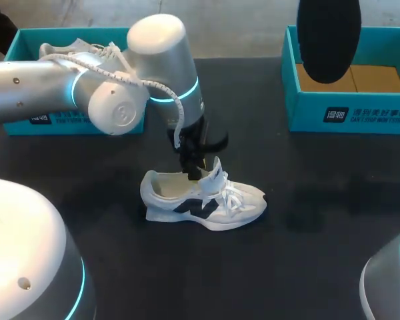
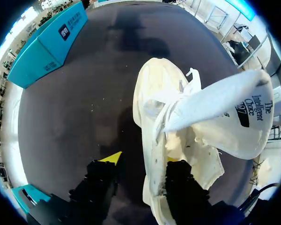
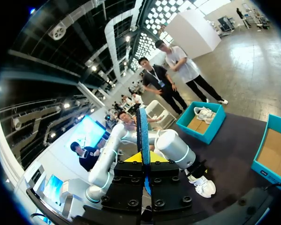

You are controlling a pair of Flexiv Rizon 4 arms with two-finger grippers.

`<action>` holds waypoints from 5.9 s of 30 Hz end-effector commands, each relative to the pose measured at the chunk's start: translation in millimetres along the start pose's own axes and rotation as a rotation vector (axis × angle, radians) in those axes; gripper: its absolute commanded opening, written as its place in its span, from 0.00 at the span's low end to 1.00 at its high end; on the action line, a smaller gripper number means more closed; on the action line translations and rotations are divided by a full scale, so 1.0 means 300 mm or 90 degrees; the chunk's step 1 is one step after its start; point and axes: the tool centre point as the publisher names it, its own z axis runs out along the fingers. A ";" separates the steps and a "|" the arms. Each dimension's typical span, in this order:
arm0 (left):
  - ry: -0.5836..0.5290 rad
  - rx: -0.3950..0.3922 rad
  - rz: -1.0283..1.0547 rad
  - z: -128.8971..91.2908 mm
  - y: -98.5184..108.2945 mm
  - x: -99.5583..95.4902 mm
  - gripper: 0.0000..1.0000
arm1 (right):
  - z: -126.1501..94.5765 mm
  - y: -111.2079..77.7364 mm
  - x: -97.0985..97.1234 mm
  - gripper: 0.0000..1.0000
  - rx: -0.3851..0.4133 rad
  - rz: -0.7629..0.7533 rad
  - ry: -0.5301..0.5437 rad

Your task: Take the shoe out of the shoebox, open the shoe tongue, remove and reinsert the insole, then place the shoe into the shoebox

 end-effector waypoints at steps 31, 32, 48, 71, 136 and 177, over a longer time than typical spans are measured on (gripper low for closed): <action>-0.009 0.001 0.103 -0.106 0.013 0.042 0.00 | 0.003 0.005 0.001 0.00 0.002 0.001 -0.002; -0.010 0.000 0.107 -0.108 0.014 0.043 0.00 | 0.003 0.005 0.001 0.00 0.002 0.001 -0.002; 0.007 -0.001 0.321 -0.166 0.061 0.104 0.00 | 0.003 0.005 0.001 0.00 0.002 0.001 -0.002; -0.006 -0.092 0.792 -0.272 0.139 0.217 0.00 | 0.003 0.005 0.001 0.00 0.002 0.001 -0.002; 0.143 -0.140 1.035 -0.011 -0.164 0.195 0.00 | 0.003 0.005 0.001 0.00 0.002 0.001 -0.002; -0.144 0.252 0.814 -0.411 -0.083 0.116 1.00 | 0.003 0.005 0.001 0.00 0.002 0.001 -0.002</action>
